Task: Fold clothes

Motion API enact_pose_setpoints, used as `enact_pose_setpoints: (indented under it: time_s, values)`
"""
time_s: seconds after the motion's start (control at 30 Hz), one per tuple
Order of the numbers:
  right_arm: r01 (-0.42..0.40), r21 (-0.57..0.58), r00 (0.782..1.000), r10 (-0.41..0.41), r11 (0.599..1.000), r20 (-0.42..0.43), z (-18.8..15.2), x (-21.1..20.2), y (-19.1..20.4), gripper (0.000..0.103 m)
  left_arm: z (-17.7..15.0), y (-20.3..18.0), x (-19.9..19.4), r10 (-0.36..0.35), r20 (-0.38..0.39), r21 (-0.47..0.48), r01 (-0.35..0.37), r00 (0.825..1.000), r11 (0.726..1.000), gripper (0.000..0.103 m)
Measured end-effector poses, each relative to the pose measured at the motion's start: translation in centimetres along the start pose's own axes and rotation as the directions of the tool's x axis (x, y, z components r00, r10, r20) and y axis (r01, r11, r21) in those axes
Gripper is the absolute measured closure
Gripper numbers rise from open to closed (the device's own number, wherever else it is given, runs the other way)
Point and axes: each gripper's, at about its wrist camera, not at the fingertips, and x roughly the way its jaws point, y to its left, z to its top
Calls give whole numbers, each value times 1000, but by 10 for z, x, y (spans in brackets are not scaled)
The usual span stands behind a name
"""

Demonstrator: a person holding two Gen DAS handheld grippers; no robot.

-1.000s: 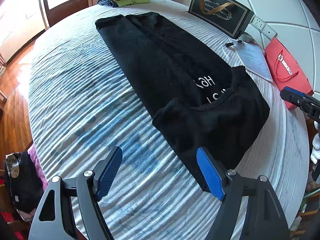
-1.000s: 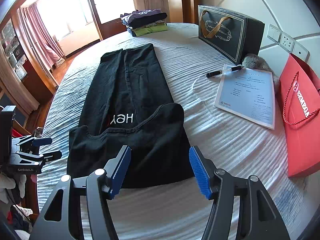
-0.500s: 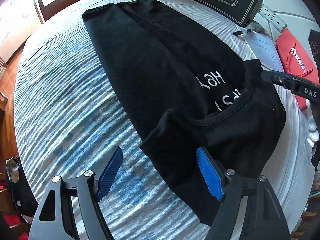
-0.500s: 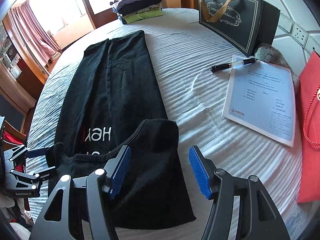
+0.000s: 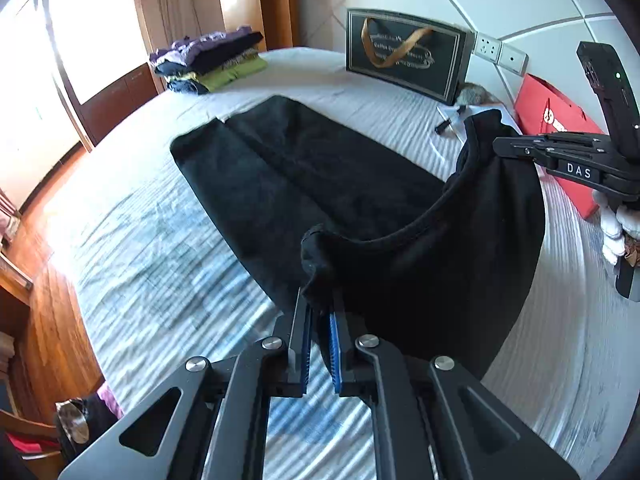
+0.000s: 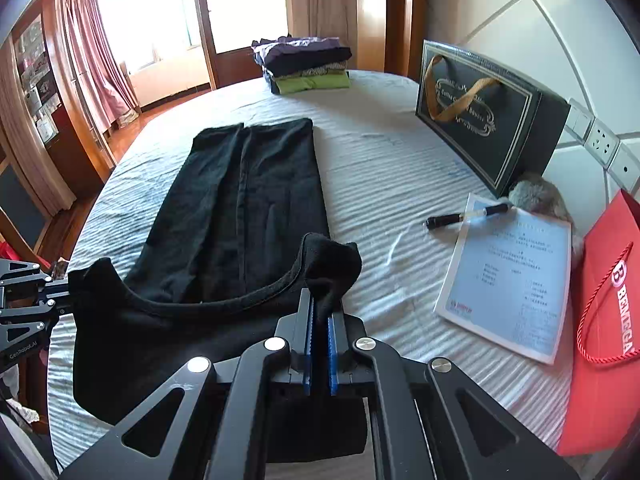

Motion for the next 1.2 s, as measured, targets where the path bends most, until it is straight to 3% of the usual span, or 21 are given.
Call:
enact_pose_setpoints:
  time_s: [0.2,0.43,0.63,0.8,0.87,0.9,0.93,1.0,1.07,1.2]
  values:
    - [19,-17,997,-17,1000,79,54,17,15,98,54,57,4,29,80,-4,-29,996,1000,97]
    - [38,-6,989,-37,999,144,150,80,31,98,115,141,53,15,113,13,-17,993,1000,97]
    - [62,10,995,-63,998,78,219,176,35,98,172,205,126,-11,76,21,9,997,1000,97]
    - [53,51,999,-53,997,2,243,253,27,98,184,235,190,-40,-14,16,40,999,999,95]
    - [61,77,997,-56,995,-55,242,279,24,95,182,241,211,-43,-64,13,44,997,999,80]
    - [62,94,995,-54,994,-82,241,290,22,86,181,243,218,-44,-84,12,45,995,999,59]
    - [58,114,994,-46,992,-101,238,295,19,70,181,245,220,-45,-87,14,46,995,999,37]
    - [71,132,993,-58,989,-100,231,283,14,49,181,250,212,-38,-67,24,40,997,999,26]
    - [91,144,994,-80,985,-75,224,254,10,47,183,254,196,-8,-39,30,9,999,999,26]
    - [109,174,994,-102,979,-48,191,180,3,46,170,232,160,-66,-35,24,67,997,997,26]
